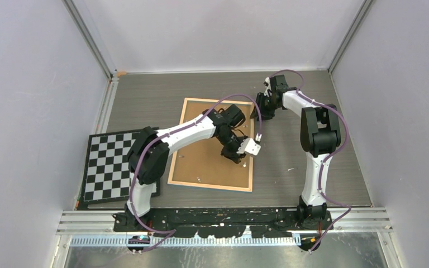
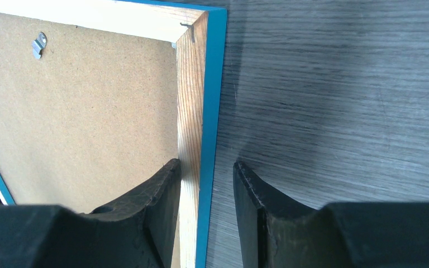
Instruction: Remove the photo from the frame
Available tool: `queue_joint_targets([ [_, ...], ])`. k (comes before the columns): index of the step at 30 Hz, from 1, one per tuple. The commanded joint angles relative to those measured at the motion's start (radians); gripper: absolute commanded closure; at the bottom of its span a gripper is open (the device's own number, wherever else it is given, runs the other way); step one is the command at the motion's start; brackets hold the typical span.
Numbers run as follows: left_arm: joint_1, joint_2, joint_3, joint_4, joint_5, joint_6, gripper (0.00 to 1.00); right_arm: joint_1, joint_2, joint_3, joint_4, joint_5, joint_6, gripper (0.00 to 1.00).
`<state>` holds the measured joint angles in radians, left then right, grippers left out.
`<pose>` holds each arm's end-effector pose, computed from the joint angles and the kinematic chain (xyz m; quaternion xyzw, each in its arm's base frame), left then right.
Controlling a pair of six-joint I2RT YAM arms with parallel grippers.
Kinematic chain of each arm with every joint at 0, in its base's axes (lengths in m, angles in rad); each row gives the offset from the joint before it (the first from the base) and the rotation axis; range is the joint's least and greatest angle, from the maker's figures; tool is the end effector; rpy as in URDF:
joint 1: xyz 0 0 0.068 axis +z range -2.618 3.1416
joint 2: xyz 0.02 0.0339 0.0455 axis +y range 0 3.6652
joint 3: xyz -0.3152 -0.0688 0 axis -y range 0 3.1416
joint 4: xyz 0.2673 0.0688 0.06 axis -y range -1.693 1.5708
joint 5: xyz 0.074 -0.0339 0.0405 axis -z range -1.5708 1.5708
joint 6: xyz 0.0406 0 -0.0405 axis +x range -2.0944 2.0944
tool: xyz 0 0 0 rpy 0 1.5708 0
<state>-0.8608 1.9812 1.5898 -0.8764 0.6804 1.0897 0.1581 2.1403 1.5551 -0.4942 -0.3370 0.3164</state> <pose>0.2721 -0.3558 0.2553 0.7997 0.4811 -0.3114 0.1790 0.4906 0.0918 0.1823 0.0349 0.9565 0.2145 0.1948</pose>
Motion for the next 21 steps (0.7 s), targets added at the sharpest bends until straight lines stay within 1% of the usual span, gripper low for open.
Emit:
queue_joint_targets([
  [1, -0.001, -0.048, 0.003, 0.111, 0.053, -0.145, 1.00, 0.018, 0.048, -0.024, -0.098, 0.072, -0.028, 0.56],
  [4, -0.004, -0.030, 0.009, 0.152, 0.052, -0.201, 1.00, 0.018, 0.049, -0.024, -0.098, 0.073, -0.025, 0.56],
  [7, -0.010, -0.010, 0.012, 0.175, 0.023, -0.223, 1.00, 0.018, 0.049, -0.026, -0.095, 0.075, -0.025, 0.56],
  [15, -0.018, 0.019, -0.005, 0.157, -0.054, -0.194, 1.00, 0.018, 0.047, -0.030, -0.093, 0.082, -0.025, 0.56],
  [21, -0.023, 0.014, -0.026, 0.154, -0.075, -0.167, 1.00, 0.017, 0.056, -0.028, -0.094, 0.085, -0.026, 0.56],
])
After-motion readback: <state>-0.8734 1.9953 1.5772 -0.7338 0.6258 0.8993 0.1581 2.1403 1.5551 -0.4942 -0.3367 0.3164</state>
